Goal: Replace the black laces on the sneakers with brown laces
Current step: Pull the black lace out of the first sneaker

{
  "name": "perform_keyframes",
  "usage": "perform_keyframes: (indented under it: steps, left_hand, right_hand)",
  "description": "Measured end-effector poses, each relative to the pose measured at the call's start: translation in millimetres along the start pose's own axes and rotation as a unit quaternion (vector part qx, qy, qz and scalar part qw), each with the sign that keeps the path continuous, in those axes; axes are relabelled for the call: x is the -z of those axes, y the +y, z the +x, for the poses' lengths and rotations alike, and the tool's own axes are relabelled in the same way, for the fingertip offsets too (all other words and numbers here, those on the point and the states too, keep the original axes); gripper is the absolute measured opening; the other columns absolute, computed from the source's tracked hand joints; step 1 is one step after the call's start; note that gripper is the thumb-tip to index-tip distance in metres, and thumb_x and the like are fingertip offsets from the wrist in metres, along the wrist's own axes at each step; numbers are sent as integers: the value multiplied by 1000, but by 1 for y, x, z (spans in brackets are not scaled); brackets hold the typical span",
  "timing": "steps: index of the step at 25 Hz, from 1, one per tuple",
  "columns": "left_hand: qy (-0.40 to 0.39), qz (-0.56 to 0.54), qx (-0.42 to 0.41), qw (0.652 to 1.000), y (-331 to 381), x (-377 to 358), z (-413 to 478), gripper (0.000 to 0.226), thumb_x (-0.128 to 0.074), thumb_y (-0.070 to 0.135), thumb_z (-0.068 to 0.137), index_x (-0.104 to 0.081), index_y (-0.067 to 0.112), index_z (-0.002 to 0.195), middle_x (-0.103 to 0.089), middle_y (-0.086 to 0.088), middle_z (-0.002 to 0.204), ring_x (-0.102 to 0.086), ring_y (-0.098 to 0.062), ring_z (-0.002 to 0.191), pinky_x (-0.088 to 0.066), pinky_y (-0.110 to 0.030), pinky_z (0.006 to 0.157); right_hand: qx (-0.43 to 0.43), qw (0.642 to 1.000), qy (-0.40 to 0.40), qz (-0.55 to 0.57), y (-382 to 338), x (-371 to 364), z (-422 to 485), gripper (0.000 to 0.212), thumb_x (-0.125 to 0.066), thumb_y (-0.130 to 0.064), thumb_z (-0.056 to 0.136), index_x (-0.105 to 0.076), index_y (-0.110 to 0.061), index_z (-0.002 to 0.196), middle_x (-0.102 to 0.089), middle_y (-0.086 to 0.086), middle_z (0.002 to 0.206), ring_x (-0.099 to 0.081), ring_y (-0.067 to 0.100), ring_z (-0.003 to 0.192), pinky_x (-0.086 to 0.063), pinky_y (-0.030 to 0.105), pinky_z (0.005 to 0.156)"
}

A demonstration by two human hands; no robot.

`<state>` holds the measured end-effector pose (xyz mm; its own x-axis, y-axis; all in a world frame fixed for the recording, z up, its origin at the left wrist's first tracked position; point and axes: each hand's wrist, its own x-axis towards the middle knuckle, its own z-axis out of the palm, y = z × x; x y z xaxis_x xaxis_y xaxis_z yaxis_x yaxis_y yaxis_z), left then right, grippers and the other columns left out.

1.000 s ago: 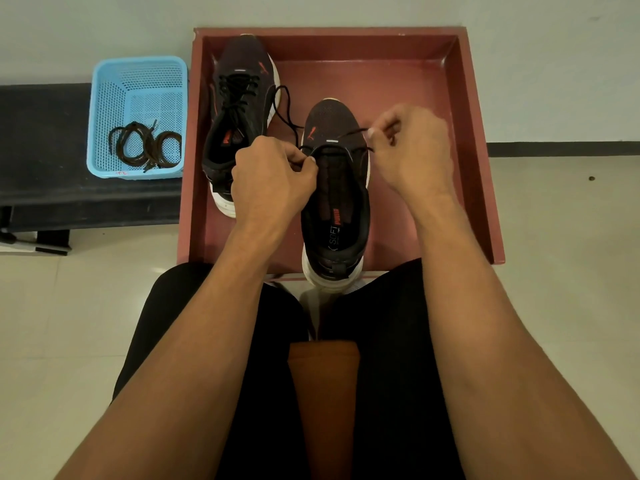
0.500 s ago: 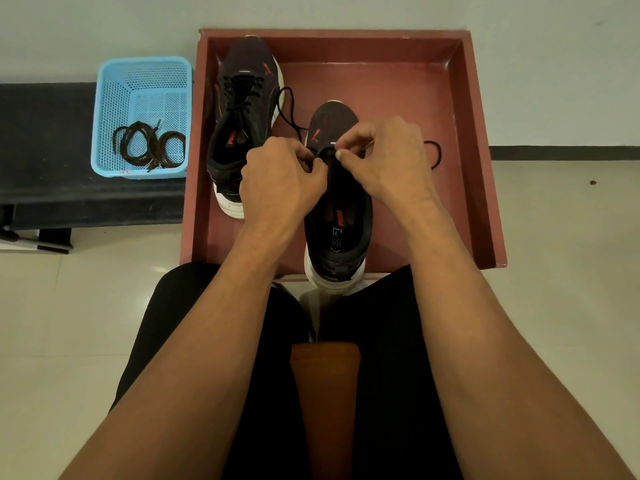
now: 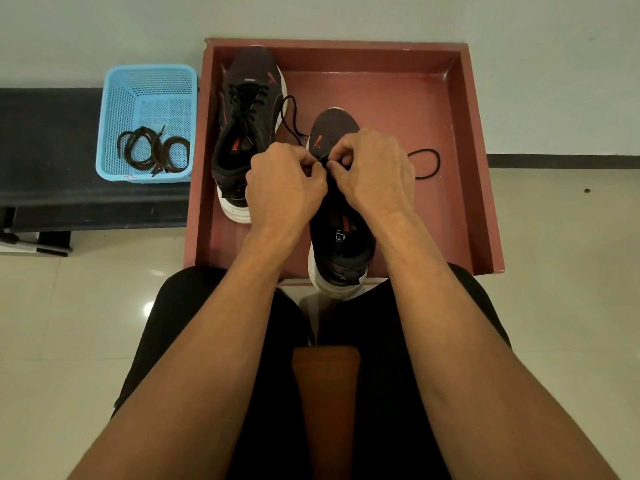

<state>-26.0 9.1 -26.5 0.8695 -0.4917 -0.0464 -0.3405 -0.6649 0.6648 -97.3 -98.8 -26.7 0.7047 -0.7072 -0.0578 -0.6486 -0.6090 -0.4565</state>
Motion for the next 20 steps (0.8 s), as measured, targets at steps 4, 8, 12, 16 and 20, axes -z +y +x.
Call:
perform_keyframes:
  steps: [4, 8, 12, 16, 20]
  left_hand:
    - [4, 5, 5, 1000, -1, 1, 1, 15, -70, 30, 92, -82, 23, 96, -71, 9, 80, -72, -16, 80, -59, -32, 70]
    - [4, 12, 8, 1000, -7, 2, 5, 13, -71, 28, 92, -82, 24, 98, -73, 6, 84, -73, -17, 84, -62, -36, 75]
    - [1, 19, -7, 1000, -6, 2, 3, 14, -71, 29, 93, -82, 24, 100, -75, 6, 86, -73, -16, 84, -60, -33, 75]
    - [-4, 21, -7, 1000, -6, 2, 2, 14, -71, 29, 92, -81, 24, 100, -71, 9, 80, -72, -15, 82, -60, -33, 74]
    - [-10, 27, -14, 999, -3, 2, 2, 15, -71, 31, 93, -81, 26, 102, -75, 8, 86, -72, -15, 82, -60, -33, 72]
  right_hand:
    - [-6, 999, 8, 36, 4, 3, 2, 6, -69, -32, 99, -69, -32, 93, -67, -7, 108, -66, 15, 96, -51, 35, 74]
    - [-91, 991, 59, 83, 28, 16, 13, 14, -63, -29, 105, -59, -34, 92, -68, -6, 116, -67, 14, 109, -57, 37, 93]
    - [-159, 973, 138, 98, 47, 23, 19, 11, -60, -30, 107, -67, -24, 111, -67, -4, 119, -65, 10, 106, -55, 32, 99]
    - [-109, 981, 134, 89, 44, 26, 14, 13, -70, -31, 99, -67, -29, 111, -62, -7, 116, -61, 7, 101, -48, 20, 84]
    - [18, 997, 41, 62, 23, 16, 10, 28, -78, -30, 93, -72, -35, 120, -56, -9, 120, -55, 4, 102, -47, 14, 82]
